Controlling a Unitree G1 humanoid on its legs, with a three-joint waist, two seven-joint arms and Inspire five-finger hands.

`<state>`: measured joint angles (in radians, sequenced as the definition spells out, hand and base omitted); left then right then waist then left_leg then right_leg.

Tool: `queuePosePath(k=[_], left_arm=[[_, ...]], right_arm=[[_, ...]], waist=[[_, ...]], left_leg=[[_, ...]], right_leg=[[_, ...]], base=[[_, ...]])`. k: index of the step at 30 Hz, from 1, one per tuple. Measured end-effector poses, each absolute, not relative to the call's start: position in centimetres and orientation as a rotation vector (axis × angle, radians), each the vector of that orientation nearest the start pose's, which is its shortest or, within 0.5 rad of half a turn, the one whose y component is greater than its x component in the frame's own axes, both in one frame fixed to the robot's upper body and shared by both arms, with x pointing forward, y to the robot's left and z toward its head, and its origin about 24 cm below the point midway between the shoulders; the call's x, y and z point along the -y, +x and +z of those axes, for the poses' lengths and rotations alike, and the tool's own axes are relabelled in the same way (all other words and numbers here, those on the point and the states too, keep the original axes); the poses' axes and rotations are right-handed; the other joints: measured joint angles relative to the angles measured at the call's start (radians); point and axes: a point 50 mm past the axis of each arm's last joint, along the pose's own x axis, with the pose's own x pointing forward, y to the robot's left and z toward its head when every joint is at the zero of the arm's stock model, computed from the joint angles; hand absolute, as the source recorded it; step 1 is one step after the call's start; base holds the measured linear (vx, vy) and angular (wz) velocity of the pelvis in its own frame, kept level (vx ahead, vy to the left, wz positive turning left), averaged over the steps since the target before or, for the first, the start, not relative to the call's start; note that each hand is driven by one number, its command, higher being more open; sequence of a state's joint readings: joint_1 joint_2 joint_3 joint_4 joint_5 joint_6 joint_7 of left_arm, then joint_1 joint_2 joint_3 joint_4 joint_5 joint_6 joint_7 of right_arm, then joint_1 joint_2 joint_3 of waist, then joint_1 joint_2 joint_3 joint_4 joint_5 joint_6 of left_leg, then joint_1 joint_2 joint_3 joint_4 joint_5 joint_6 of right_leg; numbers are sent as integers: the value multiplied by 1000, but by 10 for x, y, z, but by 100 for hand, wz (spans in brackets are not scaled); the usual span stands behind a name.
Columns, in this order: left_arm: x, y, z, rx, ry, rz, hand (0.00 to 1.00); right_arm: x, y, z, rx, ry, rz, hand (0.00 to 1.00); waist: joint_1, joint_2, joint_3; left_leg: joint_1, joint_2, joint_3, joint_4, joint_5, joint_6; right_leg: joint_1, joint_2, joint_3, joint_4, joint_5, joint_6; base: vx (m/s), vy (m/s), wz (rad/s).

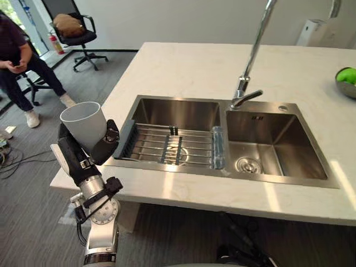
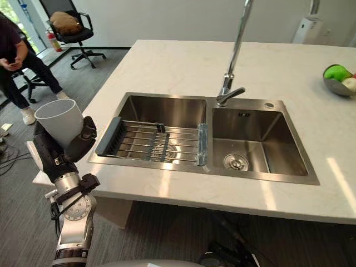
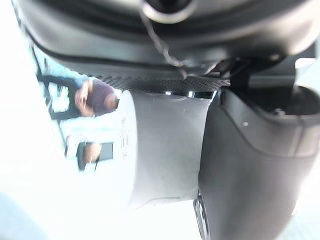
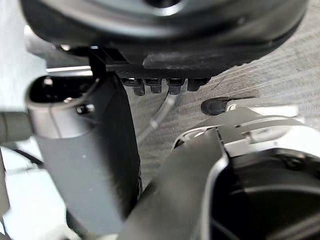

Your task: Walk over to the sink, pick up the cup, carry it to the dishwasher, place the cup inside the dishwasher, then close the dishwasher door

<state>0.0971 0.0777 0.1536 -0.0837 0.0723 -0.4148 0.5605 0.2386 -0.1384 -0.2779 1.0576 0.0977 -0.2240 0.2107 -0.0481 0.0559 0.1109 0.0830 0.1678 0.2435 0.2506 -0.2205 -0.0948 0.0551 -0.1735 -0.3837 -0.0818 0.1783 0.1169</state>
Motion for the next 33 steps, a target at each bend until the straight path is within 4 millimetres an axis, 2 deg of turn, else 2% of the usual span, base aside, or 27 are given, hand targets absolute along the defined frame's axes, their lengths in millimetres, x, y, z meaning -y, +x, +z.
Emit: queuePosePath(k=[3, 4, 5, 7, 8, 9, 10, 12, 13, 14, 16, 17, 18, 19, 20, 21, 22, 23, 24, 25, 26, 28, 29, 30, 31, 32, 33], left_arm=[[-225, 196, 64, 363, 76, 711, 0], [-221, 190, 56, 322, 71, 695, 0], [-217, 188, 52, 301, 59, 682, 0], [-209, 187, 48, 280, 33, 652, 0], [-209, 184, 48, 279, 20, 647, 0], [-209, 184, 48, 281, 9, 650, 0], [-209, 182, 49, 286, -8, 656, 0], [-208, 174, 56, 318, -58, 689, 0], [-206, 173, 62, 342, -72, 690, 0], [-199, 174, 73, 396, -98, 647, 0], [-187, 179, 86, 465, -108, 533, 0], [-182, 184, 90, 486, -104, 468, 0], [-181, 186, 90, 487, -105, 419, 0], [-181, 185, 89, 479, -106, 407, 0], [-182, 186, 87, 461, -110, 392, 0], [-182, 187, 86, 455, -121, 385, 0], [-180, 189, 85, 449, -140, 361, 0], [-174, 196, 85, 452, -148, 309, 0], [-173, 202, 85, 455, -146, 280, 0], [-165, 215, 80, 439, -140, 210, 0], [-154, 226, 70, 390, -126, 125, 0], [-145, 231, 50, 286, -104, 19, 0], [-145, 231, 48, 271, -101, 3, 0], [-148, 231, 51, 279, -84, -23, 0], [-151, 231, 52, 285, -77, -29, 0], [-152, 227, 47, 262, -113, -17, 0], [-153, 224, 46, 260, -157, -6, 0]], right_arm=[[243, 51, -154, -1010, 112, -215, 100], [244, 46, -155, -1028, 123, -219, 100], [245, 44, -156, -1039, 128, -225, 100], [252, 42, -155, -1045, 124, -242, 100], [253, 47, -155, -1040, 125, -252, 100], [254, 53, -155, -1026, 121, -259, 100], [258, 62, -152, -1004, 105, -266, 100], [266, 83, -145, -949, 63, -264, 100], [266, 86, -144, -937, 62, -261, 100], [266, 88, -143, -929, 66, -257, 100], [266, 87, -144, -932, 97, -280, 100], [262, 82, -147, -949, 118, -284, 100], [255, 77, -150, -967, 148, -290, 100], [250, 74, -152, -974, 166, -290, 100], [241, 69, -155, -976, 221, -307, 100], [238, 66, -156, -975, 252, -315, 100], [241, 66, -153, -925, 285, -345, 100], [241, 64, -152, -871, 356, -386, 100], [239, 64, -152, -845, 394, -404, 100], [235, 58, -152, -815, 457, -437, 100], [231, 47, -154, -819, 493, -460, 100], [228, 38, -154, -828, 505, -459, 100], [228, 39, -154, -820, 503, -453, 100], [224, 43, -153, -799, 510, -444, 100], [220, 45, -154, -793, 517, -436, 100], [223, 47, -153, -798, 502, -419, 100], [225, 48, -152, -792, 493, -404, 100]], waist=[[26, 15, 19], [56, 14, 30], [77, 19, 34], [108, 41, 46], [115, 38, 59], [111, 28, 65], [115, 24, 68], [118, 35, 61], [117, 37, 60], [115, 42, 56], [114, 47, 51], [106, 49, 49], [109, 20, 58], [113, 12, 55], [118, 8, 51], [117, 11, 48], [110, 16, 43], [94, 37, 26], [79, 38, 28], [46, 36, 32], [28, 37, 34], [4, 33, 34], [0, 29, 35], [7, -6, 46], [7, -29, 51], [7, -6, 40], [8, -1, 34]], left_leg=[[-64, -20, -130, -12, 37, 3], [-90, -37, -226, -55, 89, -3], [-100, -46, -262, -98, 137, -8], [-122, -51, -258, -187, 243, -1], [-120, -24, -130, -281, 249, 70], [-156, -12, -33, -234, 217, 121], [-201, 3, 83, -129, 200, 148], [-179, 63, 259, 38, 192, 159], [-156, 82, 285, 55, 192, 160], [-114, 112, 319, 58, 217, 179], [-100, 106, 348, 20, 197, 161], [-94, 77, 334, -10, 170, 121], [-58, 15, 299, -81, 189, 86], [-40, -14, 290, -119, 199, 79], [-20, -51, 272, -165, 209, 89], [-19, -63, 257, -175, 210, 90], [-23, -83, 217, -200, 212, 102], [-48, -71, 152, -215, 217, 117], [-59, -66, 110, -225, 223, 128], [-65, -64, 21, -259, 242, 143], [-53, -64, -46, -286, 273, 133], [-33, -69, -103, -286, 274, 131], [-27, -74, -108, -289, 272, 129], [-2, -103, -107, -300, 267, 99], [14, -121, -108, -309, 265, 92], [30, -105, -103, -322, 260, 72], [31, -92, -98, -323, 253, 62]], right_leg=[[8, -30, -129, 59, -45, 7], [37, -37, -225, 58, -62, 14], [52, -39, -281, 62, -82, 17], [64, -29, -336, 89, -141, -4], [70, -48, -430, 94, -152, -20], [75, -69, -486, 95, -153, -21], [71, -105, -548, 114, -152, -28], [102, -153, -660, 146, -152, -29], [120, -158, -689, 158, -150, -25], [153, -160, -741, 173, -143, -13], [198, -176, -830, 205, -136, -5], [242, -191, -901, 225, -129, 7], [279, -233, -945, 257, -120, 3], [289, -257, -947, 275, -112, -9], [299, -299, -926, 322, -81, -50], [297, -320, -903, 356, -58, -80], [260, -368, -802, 454, -3, -159], [179, -318, -577, 486, -161, -98], [144, -250, -448, 464, -258, -76], [93, -109, -213, 404, -343, -62], [55, 6, -30, 345, -376, -59], [-2, 86, 104, 224, -359, -60], [-20, 88, 122, 184, -327, -64], [-65, 63, 159, 157, -176, -43], [-80, 38, 160, 181, -163, -57], [-74, 51, 159, 193, -181, -59], [-62, 66, 158, 166, -187, -69]], base=[[-92, -44, 146], [-83, -103, 202], [-117, -147, 244], [-196, -100, 230], [-231, -45, 248], [-196, -35, 260], [-48, 20, 185], [-50, 127, 167], [-22, 199, 155], [27, 240, 155], [55, 323, 161], [46, 376, 150], [27, 240, 134], [46, 330, 93], [44, 275, 58], [78, 403, 79], [83, 259, 104], [79, 186, 125], [77, 35, 176], [125, -91, 204], [117, -83, 198], [125, -90, 122], [137, -104, 63], [105, -129, 19], [143, -185, 4], [123, -174, -7], [100, -125, -8]])
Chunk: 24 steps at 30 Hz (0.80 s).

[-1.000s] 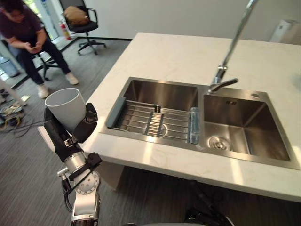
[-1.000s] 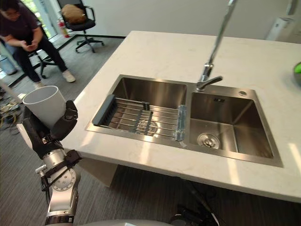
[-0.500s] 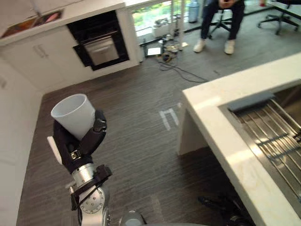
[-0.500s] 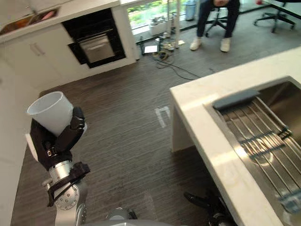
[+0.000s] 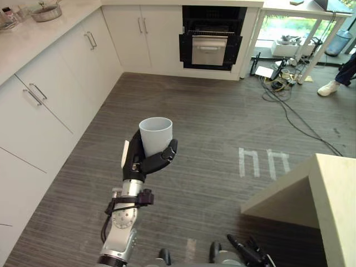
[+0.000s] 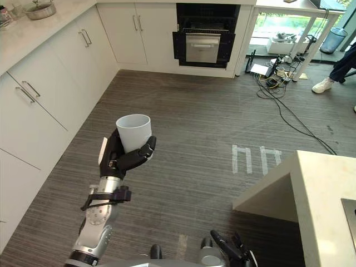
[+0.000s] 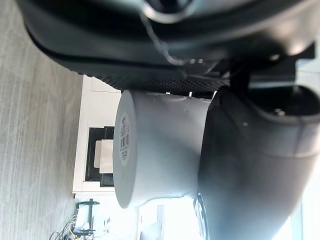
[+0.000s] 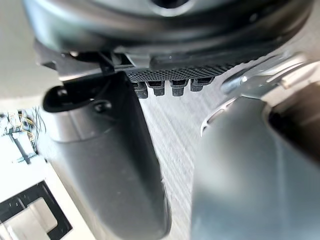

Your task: Walk over to the sink, pick up the cup, carry it to the dishwasher, place the cup inside the dishwasher, then close the dishwasher door

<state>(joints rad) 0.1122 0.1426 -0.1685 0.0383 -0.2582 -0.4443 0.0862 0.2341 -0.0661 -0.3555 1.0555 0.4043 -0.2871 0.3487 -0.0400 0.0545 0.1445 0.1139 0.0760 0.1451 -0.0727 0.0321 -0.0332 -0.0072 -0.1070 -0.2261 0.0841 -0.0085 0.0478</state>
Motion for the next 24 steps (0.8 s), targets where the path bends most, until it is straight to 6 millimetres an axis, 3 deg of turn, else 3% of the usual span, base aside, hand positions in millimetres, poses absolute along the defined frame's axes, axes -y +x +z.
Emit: queuePosePath(k=[4, 5, 11, 12, 16, 19, 21, 23, 24], left_arm=[[-151, 221, 44, 253, -262, -22, 0], [-155, 206, 45, 242, -232, -84, 0], [-162, 209, 48, 260, -224, -54, 0], [-164, 212, 52, 279, -222, -46, 0], [-165, 218, 59, 315, -220, 12, 0], [-178, 218, 64, 343, -244, 154, 0], [-188, 216, 68, 368, -256, 250, 0], [-195, 206, 73, 394, -282, 338, 0], [-196, 203, 74, 397, -282, 348, 0]], right_arm=[[224, 52, -152, -802, 468, -363, 100], [208, 56, -156, -842, 490, -317, 100], [206, 63, -155, -830, 489, -300, 100], [206, 63, -155, -835, 488, -293, 100], [208, 44, -157, -907, 466, -282, 100], [209, 36, -158, -961, 405, -218, 100], [211, 36, -158, -975, 367, -183, 100], [215, 39, -157, -979, 346, -162, 100], [216, 39, -157, -984, 341, -160, 100]], waist=[[-1, 8, -9], [16, -48, -50], [9, -52, -48], [-7, -55, -46], [-24, -55, -46], [-25, -54, -47], [-22, -48, -50], [-21, -34, -44], [-9, -32, -46]], left_leg=[[11, 29, -11, -16, -4, -15], [20, -16, 4, -18, -3, -14], [14, -17, 41, -8, -9, -9], [-6, -17, 34, 6, -13, -5], [-34, -16, 5, 50, -33, -2], [-45, -13, -12, 95, -56, -4], [-79, -13, -31, 150, -85, 2], [-137, -10, -85, 275, -142, 5], [-143, -9, -93, 297, -148, 1]], right_leg=[[34, 32, -28, -40, -1, -7], [88, -4, -19, -122, 44, 34], [67, 2, 29, -144, 68, 19], [61, 1, 21, -154, 75, 19], [71, 2, -9, -168, 78, 19], [88, 2, -29, -168, 75, 19], [94, 4, -33, -162, 56, 25], [84, 16, -9, -60, -29, 24], [85, 11, -20, -42, -41, 23]], base=[[63, -113, 8], [10, -14, 4], [-19, 2, -18], [-50, -17, -14], [-15, -28, 17], [-9, -17, 17], [-47, -14, 29], [-33, -9, 72], [12, 21, 78]])
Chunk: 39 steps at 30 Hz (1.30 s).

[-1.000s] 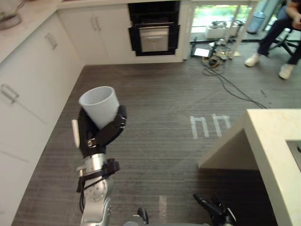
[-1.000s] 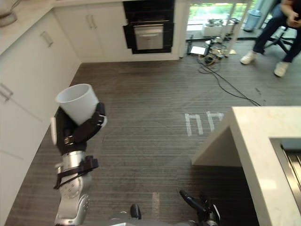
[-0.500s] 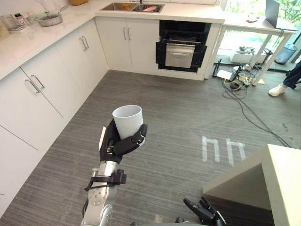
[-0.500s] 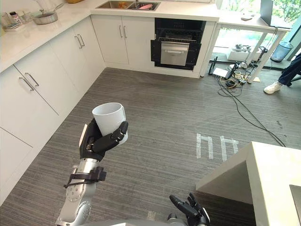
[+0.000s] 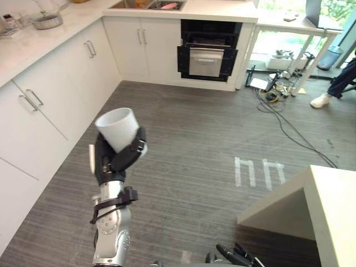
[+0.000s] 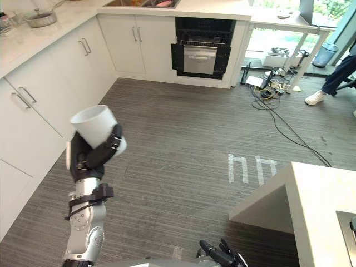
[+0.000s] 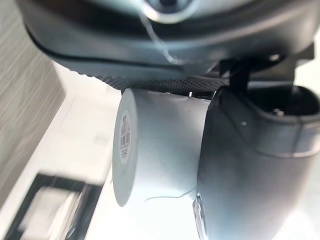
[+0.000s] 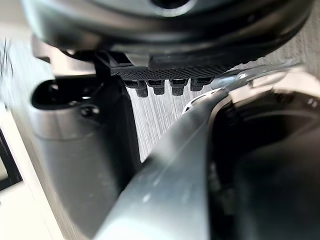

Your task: Walk over to the sink, pick up the cup, carry it to the dishwasher, place the cup inside the dishwasher, then close the dishwasher door

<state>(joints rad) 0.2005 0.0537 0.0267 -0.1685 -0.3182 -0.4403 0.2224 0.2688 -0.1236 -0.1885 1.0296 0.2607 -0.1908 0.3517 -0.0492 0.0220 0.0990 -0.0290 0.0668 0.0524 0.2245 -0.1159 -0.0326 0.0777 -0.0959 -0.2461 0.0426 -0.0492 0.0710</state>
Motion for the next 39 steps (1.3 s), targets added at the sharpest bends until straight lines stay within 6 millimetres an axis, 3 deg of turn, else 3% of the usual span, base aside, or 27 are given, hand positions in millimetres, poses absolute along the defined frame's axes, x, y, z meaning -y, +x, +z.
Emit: queuePosePath(k=[3, 4, 6, 8, 11, 12, 13, 16, 17, 19, 21, 22, 23, 24, 25, 26, 27, 28, 29, 31, 32, 33, 35, 36, 37, 38, 39], left_arm=[[-202, 197, 76, 416, -278, 382, 0], [-206, 195, 76, 424, -279, 411, 0], [-207, 192, 74, 421, -285, 426, 0], [-209, 184, 68, 405, -283, 438, 0], [-210, 182, 67, 409, -303, 425, 0], [-206, 183, 67, 410, -316, 392, 0], [-205, 185, 67, 411, -320, 383, 0], [-200, 192, 72, 426, -320, 332, 0], [-196, 197, 77, 438, -301, 281, 0], [-187, 204, 83, 462, -296, 208, 0], [-180, 212, 87, 475, -309, 166, 0], [-174, 221, 88, 476, -322, 148, 0], [-170, 228, 89, 472, -336, 134, 0], [-168, 231, 89, 466, -338, 125, 0], [-168, 232, 89, 459, -334, 111, 0], [-169, 230, 87, 451, -323, 101, 0], [-170, 228, 84, 441, -316, 102, 0], [-169, 224, 77, 412, -334, 113, 0], [-164, 225, 78, 415, -337, 76, 0], [-154, 226, 80, 423, -342, 12, 0], [-148, 225, 81, 421, -349, -20, 0], [-146, 225, 82, 424, -352, -31, 0], [-139, 223, 89, 447, -363, -63, 0], [-136, 218, 97, 481, -378, -78, 0], [-136, 216, 99, 492, -383, -78, 0], [-136, 212, 103, 509, -401, -70, 0], [-136, 211, 103, 510, -404, -68, 0]], right_arm=[[220, 38, -158, -1024, 307, -137, 100], [221, 41, -159, -1037, 294, -125, 100], [224, 44, -159, -1046, 281, -119, 100], [229, 42, -158, -1055, 267, -134, 100], [228, 39, -159, -1054, 289, -158, 100], [228, 30, -160, -1066, 316, -199, 100], [229, 29, -160, -1062, 325, -220, 100], [233, 32, -156, -964, 361, -306, 100], [228, 31, -157, -958, 371, -303, 100], [221, 29, -158, -932, 424, -339, 100], [214, 31, -159, -911, 466, -361, 100], [207, 33, -159, -902, 493, -374, 100], [210, 36, -158, -883, 493, -381, 100], [210, 38, -157, -878, 487, -380, 100], [208, 36, -158, -894, 476, -373, 100], [204, 33, -158, -908, 464, -362, 100], [204, 33, -158, -911, 457, -358, 100], [214, 39, -156, -901, 435, -354, 100], [215, 45, -155, -893, 426, -345, 100], [214, 48, -154, -901, 423, -341, 100], [214, 49, -154, -911, 428, -351, 100], [215, 49, -153, -914, 422, -351, 100], [215, 48, -152, -933, 409, -347, 100], [216, 45, -151, -939, 394, -343, 100], [217, 44, -149, -938, 385, -340, 100], [218, 44, -148, -937, 372, -333, 100], [218, 44, -148, -936, 367, -328, 100]], waist=[[53, 0, 4], [63, -15, 20], [72, -2, 32], [87, 17, 26], [86, -8, 8], [87, -32, -5], [86, -32, 0], [56, -33, 21], [44, -43, 21], [27, -45, 21], [2, -41, 27], [-14, -29, 39], [-22, -15, 51], [-22, -13, 52], [-21, -19, 51], [-17, -40, 48], [-18, -44, 46], [-21, 1, 55], [-21, -4, 59], [-24, -5, 59], [-24, -4, 57], [-23, 1, 59], [-20, 4, 57], [-17, 14, 49], [-16, 22, 44], [-10, 28, 41], [-2, 26, 42]], left_leg=[[-18, -10, 12, 35, 12, -20], [-63, -12, 36, 109, -27, -29], [-117, 9, 73, 119, -47, -32], [-117, 29, 109, 100, 50, 0], [-122, -20, 134, 125, -6, 42], [-98, -71, 143, 100, -29, 70], [-77, -86, 144, 95, -38, 81], [66, -108, 133, 40, -84, 114], [116, -106, 112, 12, -93, 114], [158, -105, 83, -25, -84, 101], [203, -99, 43, -57, -90, 86], [240, -74, 14, -76, -100, 68], [273, -42, 1, -83, -117, 40], [287, -28, 3, -83, -127, 23], [321, -8, 26, -78, -150, -13], [365, -7, 61, -58, -187, -49], [390, 1, 84, -43, -209, -64], [413, 49, 125, -10, -225, -72], [414, 54, 147, 10, -204, -72], [415, 71, 148, 39, -176, -54], [405, 85, 146, 104, -164, -38], [391, 100, 143, 163, -157, -33], [296, 151, 125, 402, -68, -36], [188, 196, 94, 607, 107, -48], [143, 215, 86, 685, 174, -54], [48, 245, 94, 856, 144, -30], [2, 250, 100, 922, 113, -15]], right_leg=[[26, -26, -37, 18, -27, -20], [43, -41, -42, 4, -37, -14], [66, -52, -60, 3, -46, -1], [96, -55, -49, 12, -67, 34], [89, -122, -44, 48, -99, 83], [82, -174, -43, 110, -117, 120], [57, -197, -34, 206, -133, 125], [-159, -277, 31, 798, -61, 67], [-224, -240, 60, 942, -85, 56], [-293, -177, 56, 951, -145, 42], [-321, -97, 29, 815, -201, 6], [-331, -32, 19, 699, -220, -28], [-348, 25, 31, 565, -205, -37], [-357, 48, 42, 483, -175, -37], [-358, 74, 68, 302, -66, -38], [-357, 66, 80, 203, 108, -54], [-356, 72, 68, 237, 166, -144], [-361, 102, 52, 323, 118, -147], [-374, 100, 52, 393, 42, -156], [-381, 98, 33, 461, -50, -167], [-374, 104, 25, 494, -111, -157], [-360, 112, 22, 497, -139, -144], [-306, 143, 23, 475, -180, -149], [-260, 176, 30, 435, -205, -157], [-239, 193, 36, 411, -209, -161], [-196, 215, 56, 376, -214, -171], [-168, 221, 70, 357, -216, -177]], base=[[5, 31, 65], [-42, 47, 54], [-37, 73, 34], [71, 177, -12], [243, 255, -4], [231, 176, 8], [348, 269, 3], [275, 193, 10], [369, 141, 34], [402, 39, 52], [531, -33, 62], [486, -98, 71], [482, -115, 59], [480, -137, 33], [500, -156, 6], [524, -165, -2], [522, -146, -21], [555, -183, -13], [518, -191, -3], [393, -217, 21], [364, -238, 10], [332, -209, -7], [324, -183, -12], [271, -127, -13], [436, -131, -28], [298, -62, -29], [455, -80, -41]])
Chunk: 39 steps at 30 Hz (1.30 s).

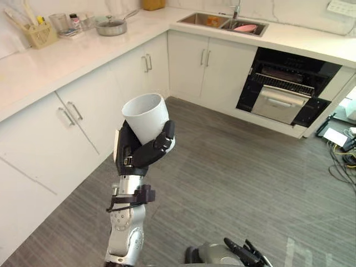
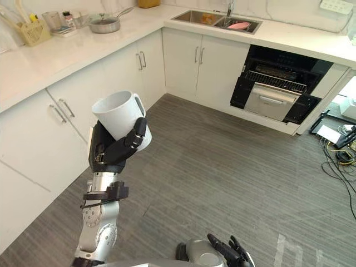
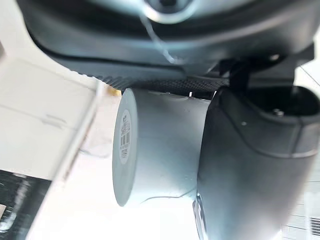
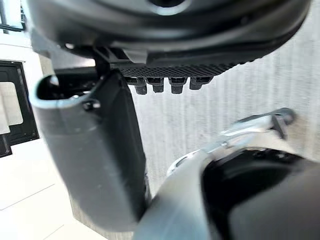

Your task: Walk over to the sink, pick up the cup, carry it to the dishwasher, place the cup inside the dishwasher, then close the dishwasher door

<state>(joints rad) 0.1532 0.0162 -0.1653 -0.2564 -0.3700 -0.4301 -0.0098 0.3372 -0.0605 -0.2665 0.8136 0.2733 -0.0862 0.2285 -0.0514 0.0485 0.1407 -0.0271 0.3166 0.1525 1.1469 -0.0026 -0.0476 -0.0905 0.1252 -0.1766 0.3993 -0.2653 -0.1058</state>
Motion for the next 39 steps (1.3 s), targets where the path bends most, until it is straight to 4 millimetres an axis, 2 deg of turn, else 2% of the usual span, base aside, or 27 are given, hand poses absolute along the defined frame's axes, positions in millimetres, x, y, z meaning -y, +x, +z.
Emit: queuePosePath(k=[1, 2, 4, 5, 6, 8, 9, 10, 11, 12, 14, 17, 18, 19, 20, 21, 22, 23, 25, 27, 28, 29, 30, 31, 32, 36, 39], left_arm=[[-139, 209, 99, 495, -398, -56, 0], [-142, 207, 96, 486, -391, -49, 0], [-151, 206, 90, 467, -365, -20, 0], [-153, 206, 89, 462, -362, -11, 0], [-157, 206, 87, 456, -358, 7, 0], [-158, 206, 86, 453, -362, 17, 0], [-158, 206, 86, 452, -362, 18, 0], [-157, 206, 83, 443, -361, 15, 0], [-157, 206, 77, 420, -357, 15, 0], [-159, 207, 74, 408, -347, 16, 0], [-159, 211, 68, 373, -323, -3, 0], [-155, 216, 71, 377, -318, -45, 0], [-155, 217, 74, 386, -313, -49, 0], [-153, 217, 74, 385, -317, -48, 0], [-151, 218, 77, 393, -315, -37, 0], [-150, 222, 80, 406, -304, -20, 0], [-150, 224, 82, 413, -306, -14, 0], [-147, 230, 87, 424, -309, -15, 0], [-142, 237, 93, 439, -313, -41, 0], [-140, 240, 96, 453, -317, -53, 0], [-144, 239, 95, 453, -312, -45, 0], [-150, 236, 91, 440, -307, -21, 0], [-153, 234, 86, 426, -310, -4, 0], [-152, 231, 78, 394, -353, 26, 0], [-151, 230, 77, 393, -362, 24, 0], [-137, 231, 81, 413, -380, -62, 0], [-126, 229, 86, 426, -392, -113, 0]], right_arm=[[220, 40, -148, -937, 347, -322, 100], [220, 39, -148, -936, 342, -321, 100], [223, 42, -148, -918, 332, -310, 100], [225, 46, -149, -914, 328, -303, 100], [228, 52, -149, -904, 320, -294, 100], [238, 72, -144, -856, 272, -273, 100], [240, 77, -143, -851, 246, -260, 100], [242, 81, -143, -854, 213, -243, 100], [242, 77, -145, -869, 204, -245, 100], [235, 76, -148, -884, 223, -251, 100], [228, 65, -154, -930, 253, -270, 100], [222, 44, -160, -979, 340, -349, 100], [217, 37, -163, -1001, 365, -359, 100], [215, 32, -163, -1015, 368, -358, 100], [211, 24, -164, -1033, 378, -351, 100], [207, 23, -164, -1020, 407, -365, 100], [207, 27, -163, -998, 417, -377, 100], [209, 32, -162, -973, 412, -380, 100], [210, 39, -161, -952, 408, -379, 100], [208, 40, -161, -950, 408, -383, 100], [208, 38, -161, -956, 405, -386, 100], [207, 36, -161, -967, 398, -375, 100], [211, 36, -160, -964, 394, -386, 100], [222, 41, -158, -961, 360, -370, 100], [224, 46, -157, -952, 344, -358, 100], [219, 49, -158, -961, 379, -362, 100], [220, 48, -157, -982, 384, -348, 100]], waist=[[13, -7, -2], [16, -15, -5], [53, -18, -9], [55, -19, -9], [57, -21, -9], [68, -22, -11], [71, -21, -12], [70, -20, -14], [73, -17, -36], [65, -56, -42], [55, -95, -49], [60, -106, -51], [63, -118, -43], [59, -109, -40], [54, -99, -40], [33, -98, -45], [19, -97, -45], [-8, -90, -43], [-22, -76, -36], [-19, -74, -35], [-12, -77, -36], [-6, -87, -39], [-4, -63, -35], [4, -20, -27], [10, -13, -17], [8, -32, -12], [8, -27, -23]], left_leg=[[-96, -1, 31, 63, -79, 35], [-133, -4, 50, 45, -115, 40], [-185, -52, 106, -245, -223, 31], [-188, -77, 103, -358, -235, 25], [-186, -120, 79, -554, -231, 17], [-206, -224, -93, -929, -101, -22], [-214, -233, -135, -959, -76, -33], [-219, -239, -179, -993, -2, -41], [-197, -247, -176, -973, 122, -16], [-195, -275, -155, -938, 92, -3], [-186, -316, -125, -806, -36, 42], [-88, -345, -98, -808, -128, 67], [0, -365, -88, -882, -141, 90], [47, -368, -86, -922, -139, 97], [118, -368, -80, -976, -146, 106], [155, -364, -88, -1005, -154, 111], [168, -359, -96, -1012, -158, 110], [188, -342, -115, -1019, -165, 101], [217, -305, -135, -1037, -175, 95], [247, -274, -137, -1042, -196, 72], [281, -264, -124, -1040, -238, 37], [327, -265, -111, -1036, -294, 13], [354, -250, -107, -1033, -317, 4], [359, -215, -76, -1007, -329, -5], [358, -204, -55, -988, -316, -6], [378, -166, -58, -946, -273, -6], [326, -137, -58, -720, -256, -2]], right_leg=[[70, 3, 25, -61, 1, -11], [96, 3, 40, -89, 6, -19], [191, -10, 117, -161, 37, -33], [213, -19, 135, -167, 39, -29], [228, -33, 163, -171, 47, -13], [253, -72, 258, -177, 31, 39], [262, -77, 281, -177, 21, 56], [291, -87, 317, -172, -1, 92], [316, -104, 345, -152, -31, 130], [316, -134, 351, -123, -52, 139], [310, -185, 329, 4, -39, 163], [229, -215, 270, 285, 81, 208], [162, -252, 231, 446, 235, 210], [131, -265, 214, 517, 299, 203], [54, -268, 191, 632, 213, 149], [-27, -260, 157, 669, 106, 131], [-65, -252, 136, 654, 67, 132], [-133, -234, 91, 575, 9, 134], [-195, -206, 40, 330, -6, 135], [-197, -176, 35, -19, 107, 129], [-180, -168, 43, -233, 245, 126], [-165, -177, 49, -283, 449, 108], [-162, -159, 39, -255, 488, 76], [-163, -126, 33, -210, 448, 69], [-168, -121, 29, -172, 412, 61], [-169, -125, -20, -31, 264, 50], [-130, -104, -27, 12, 162, 52]], base=[[306, -54, -35], [461, -64, -57], [470, 3, -82], [478, 66, -83], [383, 122, -84], [523, 215, -112], [517, 274, -110], [562, 328, -95], [586, 347, -77], [593, 330, -42], [704, 356, -15], [431, 230, -16], [295, 158, -27], [362, 170, -33], [281, 98, -12], [426, 108, 2], [439, 43, 37], [470, -14, 49], [430, -49, 45], [439, -86, 27], [543, -140, 9], [572, -165, 0], [526, -120, -17], [463, -97, -16], [486, -118, 4], [346, -157, 31], [212, -137, -2]])
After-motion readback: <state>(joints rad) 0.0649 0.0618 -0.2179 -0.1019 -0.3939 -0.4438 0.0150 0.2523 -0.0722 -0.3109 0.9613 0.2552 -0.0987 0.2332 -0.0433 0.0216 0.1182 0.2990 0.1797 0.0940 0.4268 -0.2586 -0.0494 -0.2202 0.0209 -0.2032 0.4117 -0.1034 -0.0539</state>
